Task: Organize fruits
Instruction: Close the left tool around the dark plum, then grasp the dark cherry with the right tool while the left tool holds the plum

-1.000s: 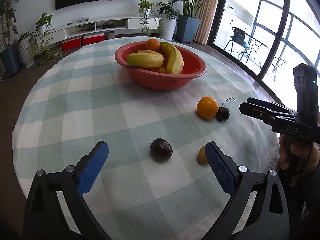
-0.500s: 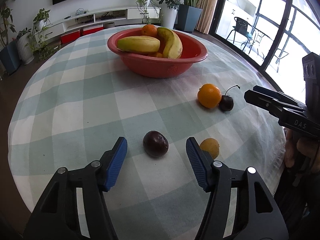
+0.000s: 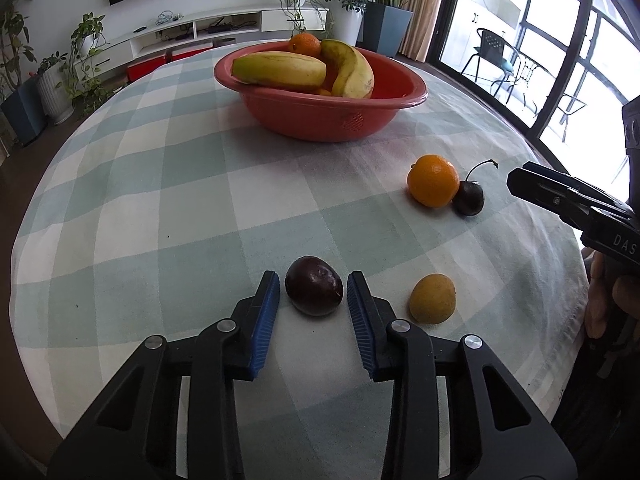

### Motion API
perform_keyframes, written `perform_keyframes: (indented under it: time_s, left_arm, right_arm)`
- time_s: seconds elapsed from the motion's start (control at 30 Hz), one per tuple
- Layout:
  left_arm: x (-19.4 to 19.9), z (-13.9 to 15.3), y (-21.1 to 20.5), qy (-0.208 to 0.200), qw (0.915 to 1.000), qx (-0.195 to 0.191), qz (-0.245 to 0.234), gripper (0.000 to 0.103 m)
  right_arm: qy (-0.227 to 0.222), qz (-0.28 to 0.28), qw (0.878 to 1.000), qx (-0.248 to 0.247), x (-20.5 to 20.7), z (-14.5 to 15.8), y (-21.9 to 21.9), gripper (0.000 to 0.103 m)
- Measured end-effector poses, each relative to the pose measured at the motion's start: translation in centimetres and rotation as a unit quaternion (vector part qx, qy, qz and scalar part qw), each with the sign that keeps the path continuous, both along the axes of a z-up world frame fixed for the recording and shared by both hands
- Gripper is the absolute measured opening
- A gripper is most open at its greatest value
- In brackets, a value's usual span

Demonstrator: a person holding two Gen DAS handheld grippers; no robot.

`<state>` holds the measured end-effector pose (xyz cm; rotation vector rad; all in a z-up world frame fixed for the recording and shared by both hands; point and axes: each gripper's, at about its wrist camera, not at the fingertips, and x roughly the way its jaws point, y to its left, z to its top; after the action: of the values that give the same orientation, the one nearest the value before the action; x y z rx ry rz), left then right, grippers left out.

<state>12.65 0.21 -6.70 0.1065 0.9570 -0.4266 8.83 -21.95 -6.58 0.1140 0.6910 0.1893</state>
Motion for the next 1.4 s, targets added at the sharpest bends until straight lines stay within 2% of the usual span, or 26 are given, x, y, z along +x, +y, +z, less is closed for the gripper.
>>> perform_keyframes:
  time_s: [0.2, 0.53, 0.73, 0.97, 1.4]
  left_arm:
    - [-0.1, -0.1, 0.1, -0.002, 1.0, 0.0, -0.002, 0.026]
    - [-0.7, 0.3, 0.7, -0.006, 0.9998, -0.017, -0.001, 0.026]
    - [-1.8, 1.2, 1.4, -0.014, 0.999, -0.043, 0.001, 0.026]
    - [-3.0, 1.4, 1.9, -0.015, 0.9979, -0.063, -0.002, 0.026]
    - [-3.2, 1.1, 2.1, -0.012, 0.9973, -0.072, -0.003, 0.026]
  right_arm:
    - [-0.001, 0.0, 1.0, 0.0, 0.0, 0.0, 0.0, 0.073]
    - [-0.002, 0.002, 1.0, -0.002, 0.0, 0.1, -0.2, 0.073]
    - [0.023, 0.021, 0.999, -0.026, 0.5, -0.4, 0.9, 0.073]
    - [0.069, 0.024, 0.996, -0.056, 2.1, -1.3, 1.5, 0.062]
    - [0.09, 0.054, 0.991, -0.077, 3.7, -2.5, 3.4, 0.049]
